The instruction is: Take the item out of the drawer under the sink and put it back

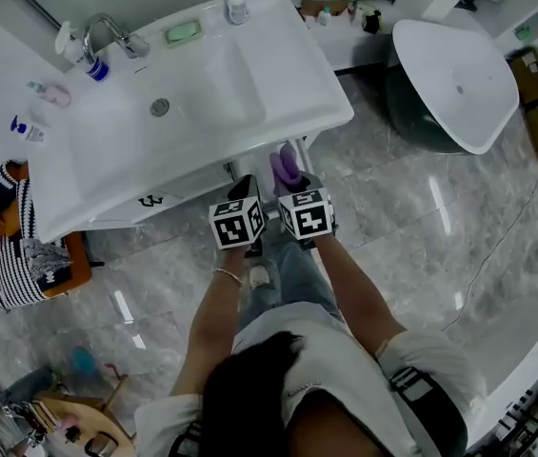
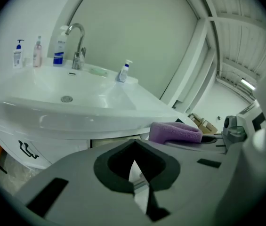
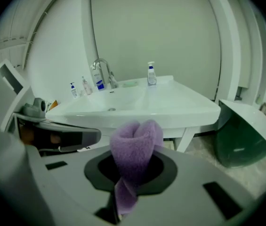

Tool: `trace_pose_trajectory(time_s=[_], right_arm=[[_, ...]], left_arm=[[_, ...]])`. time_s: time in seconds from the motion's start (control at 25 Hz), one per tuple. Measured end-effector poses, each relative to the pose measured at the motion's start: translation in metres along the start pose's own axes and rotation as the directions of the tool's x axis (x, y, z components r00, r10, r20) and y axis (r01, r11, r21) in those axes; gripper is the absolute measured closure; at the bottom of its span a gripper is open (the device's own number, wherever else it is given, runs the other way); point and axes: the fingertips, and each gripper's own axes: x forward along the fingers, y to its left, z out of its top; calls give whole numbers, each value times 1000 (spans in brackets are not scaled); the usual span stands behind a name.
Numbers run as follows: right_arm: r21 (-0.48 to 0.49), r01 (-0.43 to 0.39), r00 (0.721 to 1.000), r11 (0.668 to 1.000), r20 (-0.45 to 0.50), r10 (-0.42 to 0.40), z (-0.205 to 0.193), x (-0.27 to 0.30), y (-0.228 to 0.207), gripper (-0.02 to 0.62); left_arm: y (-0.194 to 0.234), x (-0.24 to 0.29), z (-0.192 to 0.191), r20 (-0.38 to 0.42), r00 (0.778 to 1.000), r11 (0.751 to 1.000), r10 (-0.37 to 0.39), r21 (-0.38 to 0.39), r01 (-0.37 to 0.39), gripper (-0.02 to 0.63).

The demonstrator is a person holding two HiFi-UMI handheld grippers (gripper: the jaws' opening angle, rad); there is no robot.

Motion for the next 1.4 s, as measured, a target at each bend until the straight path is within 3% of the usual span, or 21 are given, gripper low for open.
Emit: trace_pose_trajectory(time_s=[0.4,0.56,0.84,1.0,1.16,1.4], right_arm=[[-40,4,990,999,143,2,27,-53,24,537],[-61,20,979,998,203,-7,42,-76,29,537],[-96,45,931,994,364,-7,88,-125,40,537],[-140,64,899,988,438,4,114,-148,50,537],[-155,101,869,983,495,-11,134,-169,53,537],[-172,125,839,977,544,-12,155,-184,63,537]], left_arm=[[-21,-53,29,136,990,997,-46,69,37,602],[-34,-74,46,211,975,994,-69,96,50,602],[-52,-115,85,360,927,987,-108,153,56,603],[-66,-143,120,471,871,976,-138,212,40,603],[-81,-167,142,529,831,973,-174,223,61,602],[-86,-187,163,571,804,962,-167,271,8,602]])
